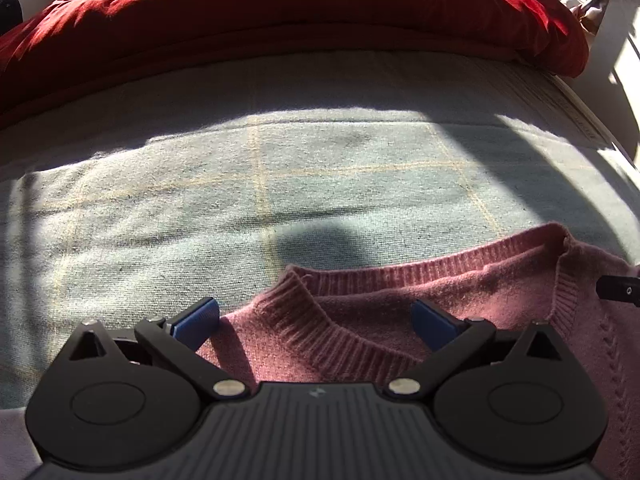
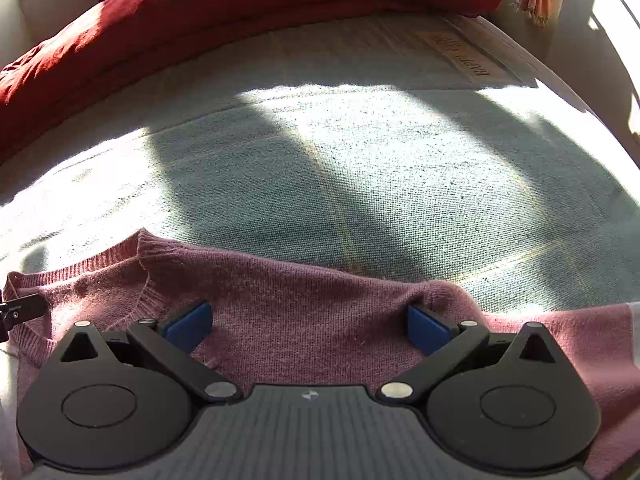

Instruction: Fold clothes

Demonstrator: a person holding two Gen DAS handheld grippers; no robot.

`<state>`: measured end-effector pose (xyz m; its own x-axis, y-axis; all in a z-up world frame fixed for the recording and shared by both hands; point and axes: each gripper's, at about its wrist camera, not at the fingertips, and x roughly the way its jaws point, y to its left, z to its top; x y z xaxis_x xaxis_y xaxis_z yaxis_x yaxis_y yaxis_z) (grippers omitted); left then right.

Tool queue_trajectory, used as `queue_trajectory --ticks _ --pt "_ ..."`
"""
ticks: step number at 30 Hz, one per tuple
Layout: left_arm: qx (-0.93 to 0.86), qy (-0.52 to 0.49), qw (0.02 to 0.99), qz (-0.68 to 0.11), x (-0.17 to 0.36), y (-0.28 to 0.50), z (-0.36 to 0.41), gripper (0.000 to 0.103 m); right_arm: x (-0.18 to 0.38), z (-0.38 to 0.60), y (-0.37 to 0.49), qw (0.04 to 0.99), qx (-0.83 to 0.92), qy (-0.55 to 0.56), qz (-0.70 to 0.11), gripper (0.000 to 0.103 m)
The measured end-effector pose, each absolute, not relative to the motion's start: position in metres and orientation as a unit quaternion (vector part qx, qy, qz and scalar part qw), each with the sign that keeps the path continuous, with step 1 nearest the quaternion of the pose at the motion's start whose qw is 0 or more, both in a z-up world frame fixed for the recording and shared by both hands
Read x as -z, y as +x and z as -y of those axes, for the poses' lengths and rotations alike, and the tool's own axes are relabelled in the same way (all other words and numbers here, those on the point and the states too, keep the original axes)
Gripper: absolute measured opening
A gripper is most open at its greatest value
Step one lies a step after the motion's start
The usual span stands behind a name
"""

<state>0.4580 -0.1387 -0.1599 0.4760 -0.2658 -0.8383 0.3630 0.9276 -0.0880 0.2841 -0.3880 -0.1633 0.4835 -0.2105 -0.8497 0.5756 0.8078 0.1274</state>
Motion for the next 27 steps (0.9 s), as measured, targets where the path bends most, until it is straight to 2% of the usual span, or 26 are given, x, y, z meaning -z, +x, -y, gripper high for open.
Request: queue_trajectory --ticks 5,11,14,17,19,22,25,27 --pt "0.194 0.062 0.862 -0.463 0.135 0.431 0.136 0.101 0.131 0.390 0.232 0.858 0.214 0.228 -0.408 0.103" --pt "0.237 0.070 0.847 -0.471 0.117 0.393 0.152 0.101 0.122 0.441 0.152 0.828 0.300 0.257 -0.398 0.103" --pt "0.259 0.077 0.840 -0.470 0.112 0.375 0.164 0.101 0.119 0.473 0.121 0.814 0.327 0.282 -0.389 0.096" --pt "0.272 0.081 0.836 -0.470 0.109 0.363 0.176 0.101 0.116 0.509 0.099 0.805 0.364 0.260 -0.390 0.090" --pt "0.280 0.085 0.833 -0.470 0.108 0.356 0.183 0.101 0.123 0.534 0.085 0.789 0.392 0.251 -0.401 0.079" --pt "0.286 0.094 0.830 -0.469 0.107 0.348 0.191 0.101 0.136 0.572 0.063 0.767 0.420 0.249 -0.416 0.067" --pt "0.291 0.098 0.828 -0.470 0.105 0.342 0.198 0.101 0.145 0.592 0.050 0.758 0.415 0.269 -0.425 0.062" --pt "0.295 0.104 0.825 -0.471 0.104 0.337 0.203 0.101 0.142 0.594 0.056 0.769 0.401 0.249 -0.431 0.062"
